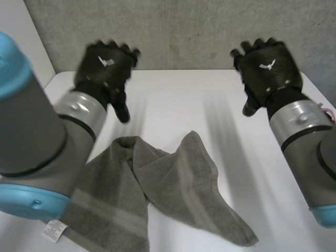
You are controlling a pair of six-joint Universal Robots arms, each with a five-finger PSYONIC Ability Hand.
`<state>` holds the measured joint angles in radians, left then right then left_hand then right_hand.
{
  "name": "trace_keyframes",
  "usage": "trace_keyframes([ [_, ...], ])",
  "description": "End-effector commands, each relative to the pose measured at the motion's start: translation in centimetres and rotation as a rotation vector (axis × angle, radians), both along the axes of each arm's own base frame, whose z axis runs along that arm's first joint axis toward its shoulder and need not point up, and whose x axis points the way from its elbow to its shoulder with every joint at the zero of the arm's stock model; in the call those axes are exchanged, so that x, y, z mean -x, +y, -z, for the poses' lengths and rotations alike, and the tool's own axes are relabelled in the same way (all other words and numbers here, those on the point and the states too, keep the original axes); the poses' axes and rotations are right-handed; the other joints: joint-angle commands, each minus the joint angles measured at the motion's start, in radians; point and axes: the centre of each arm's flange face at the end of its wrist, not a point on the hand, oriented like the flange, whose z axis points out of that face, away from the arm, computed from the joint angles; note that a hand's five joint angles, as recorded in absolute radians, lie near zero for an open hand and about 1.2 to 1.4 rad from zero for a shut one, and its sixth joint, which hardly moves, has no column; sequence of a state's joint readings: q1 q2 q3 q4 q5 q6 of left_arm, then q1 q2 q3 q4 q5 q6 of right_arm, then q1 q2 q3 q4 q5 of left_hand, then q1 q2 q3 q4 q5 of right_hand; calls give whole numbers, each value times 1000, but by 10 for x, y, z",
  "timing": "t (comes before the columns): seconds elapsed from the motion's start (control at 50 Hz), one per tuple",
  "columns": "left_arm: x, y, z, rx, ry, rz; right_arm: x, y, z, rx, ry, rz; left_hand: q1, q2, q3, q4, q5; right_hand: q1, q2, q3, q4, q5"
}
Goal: Fold the towel.
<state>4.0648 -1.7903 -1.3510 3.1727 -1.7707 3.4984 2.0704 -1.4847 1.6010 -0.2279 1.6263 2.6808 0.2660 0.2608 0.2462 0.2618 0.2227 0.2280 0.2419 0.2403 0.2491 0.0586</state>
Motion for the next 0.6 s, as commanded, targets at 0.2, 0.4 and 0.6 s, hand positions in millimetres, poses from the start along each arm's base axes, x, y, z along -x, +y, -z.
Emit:
trace_keyframes([
  [0.2,-42,-4,-31,-49,132,-173,11,-6,-35,-140,-137,96,-64,-59,-44,-60,-195,-53,-67,-66,-75,-59],
  [0.4,-48,-3,-25,-129,167,-186,10,-7,-33,-161,-164,79,-70,-65,-50,-66,-201,-53,-67,-66,-75,-59],
  [0.6,-49,-4,-27,-123,174,-192,9,-7,-32,-164,-162,75,-73,-68,-53,-69,-204,-53,-67,-66,-75,-59],
])
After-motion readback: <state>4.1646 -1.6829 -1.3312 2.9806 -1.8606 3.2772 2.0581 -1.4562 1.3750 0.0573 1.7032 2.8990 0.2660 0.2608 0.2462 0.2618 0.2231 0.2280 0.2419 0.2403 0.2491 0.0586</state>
